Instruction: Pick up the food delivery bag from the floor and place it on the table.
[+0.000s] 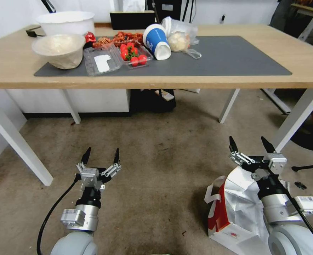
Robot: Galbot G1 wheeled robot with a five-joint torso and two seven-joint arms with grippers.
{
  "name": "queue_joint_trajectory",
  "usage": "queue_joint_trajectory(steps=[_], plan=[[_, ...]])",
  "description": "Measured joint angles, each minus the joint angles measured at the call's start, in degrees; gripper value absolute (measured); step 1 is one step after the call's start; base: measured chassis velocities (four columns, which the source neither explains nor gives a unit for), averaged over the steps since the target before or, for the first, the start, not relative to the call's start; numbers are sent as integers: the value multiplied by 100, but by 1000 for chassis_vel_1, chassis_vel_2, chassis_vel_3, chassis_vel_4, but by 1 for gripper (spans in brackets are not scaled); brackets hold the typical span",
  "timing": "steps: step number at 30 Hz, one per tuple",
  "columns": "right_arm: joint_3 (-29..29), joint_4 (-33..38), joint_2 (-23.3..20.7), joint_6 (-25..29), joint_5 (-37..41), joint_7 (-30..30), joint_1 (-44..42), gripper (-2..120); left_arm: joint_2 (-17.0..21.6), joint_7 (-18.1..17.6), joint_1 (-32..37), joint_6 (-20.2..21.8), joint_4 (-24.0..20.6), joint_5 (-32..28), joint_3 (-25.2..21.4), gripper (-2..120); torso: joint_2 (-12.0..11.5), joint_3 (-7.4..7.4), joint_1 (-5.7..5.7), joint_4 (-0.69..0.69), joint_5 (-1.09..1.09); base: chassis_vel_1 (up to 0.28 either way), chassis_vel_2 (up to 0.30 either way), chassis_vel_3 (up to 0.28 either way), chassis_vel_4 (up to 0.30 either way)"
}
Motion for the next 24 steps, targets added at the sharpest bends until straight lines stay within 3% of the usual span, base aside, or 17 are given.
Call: queue_joint_trajectory(steps=[15, 24], plan=[[-15, -99, -33, -14, -4, -1, 106, 100, 22, 0, -33, 12, 42, 5, 16, 96, -368, -349, -19, 0, 0, 0, 0, 0, 0], [-57, -144, -33, -19, -2, -1, 95, 100, 21, 0, -52, 19, 90, 5, 25, 96, -464, -355, -47, 0, 0, 0, 0, 0, 0]])
